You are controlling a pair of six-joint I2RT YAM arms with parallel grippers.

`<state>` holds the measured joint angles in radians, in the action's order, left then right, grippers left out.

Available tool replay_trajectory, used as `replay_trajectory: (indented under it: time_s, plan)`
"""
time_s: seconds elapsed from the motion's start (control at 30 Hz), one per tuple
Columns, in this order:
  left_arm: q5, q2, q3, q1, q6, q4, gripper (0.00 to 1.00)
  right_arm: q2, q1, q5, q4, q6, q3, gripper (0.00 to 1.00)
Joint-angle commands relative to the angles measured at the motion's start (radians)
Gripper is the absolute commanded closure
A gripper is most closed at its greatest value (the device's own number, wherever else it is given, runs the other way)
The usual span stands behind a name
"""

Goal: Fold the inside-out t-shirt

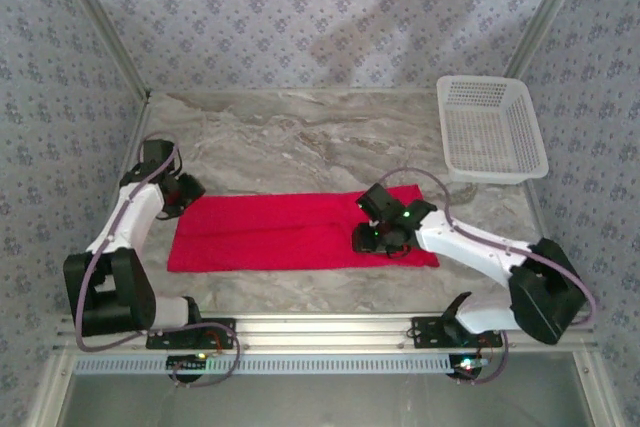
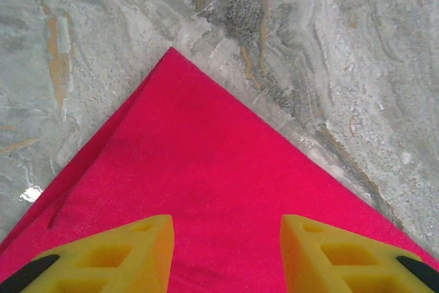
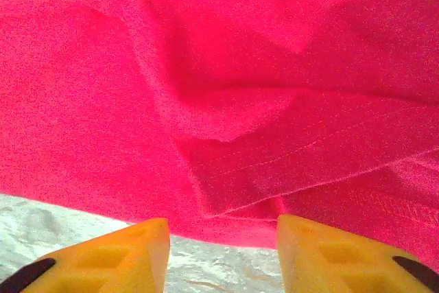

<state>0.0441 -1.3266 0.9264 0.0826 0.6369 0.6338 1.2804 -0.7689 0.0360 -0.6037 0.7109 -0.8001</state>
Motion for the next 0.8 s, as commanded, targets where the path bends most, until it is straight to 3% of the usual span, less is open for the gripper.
replay_trajectory:
  time_s: [0.0,0.1,0.23,0.37,0.43,0.77]
  plan:
    - [-0.010,0.028,-0.005,-0.005,-0.018,0.030,0.56,-0.070,0.020,-0.081,-0.067,0.026,-0.068,0.42]
    - [0.011,0.016,-0.004,-0.005,-0.010,0.018,0.56,-0.027,0.111,-0.059,-0.042,-0.039,-0.124,0.41]
    - [0.035,-0.012,-0.004,-0.005,0.003,-0.011,0.56,0.158,0.245,0.051,0.062,-0.143,-0.177,0.41]
    - [0.065,-0.064,-0.001,-0.005,0.009,-0.040,0.56,0.361,0.303,0.154,0.085,-0.187,-0.234,0.43]
    - [0.075,-0.088,0.000,-0.003,0.009,-0.048,0.56,0.393,0.300,0.176,0.084,-0.188,-0.230,0.43]
    - [0.088,-0.145,0.024,0.002,0.021,-0.063,0.56,0.041,0.160,0.100,0.029,-0.022,0.102,0.36]
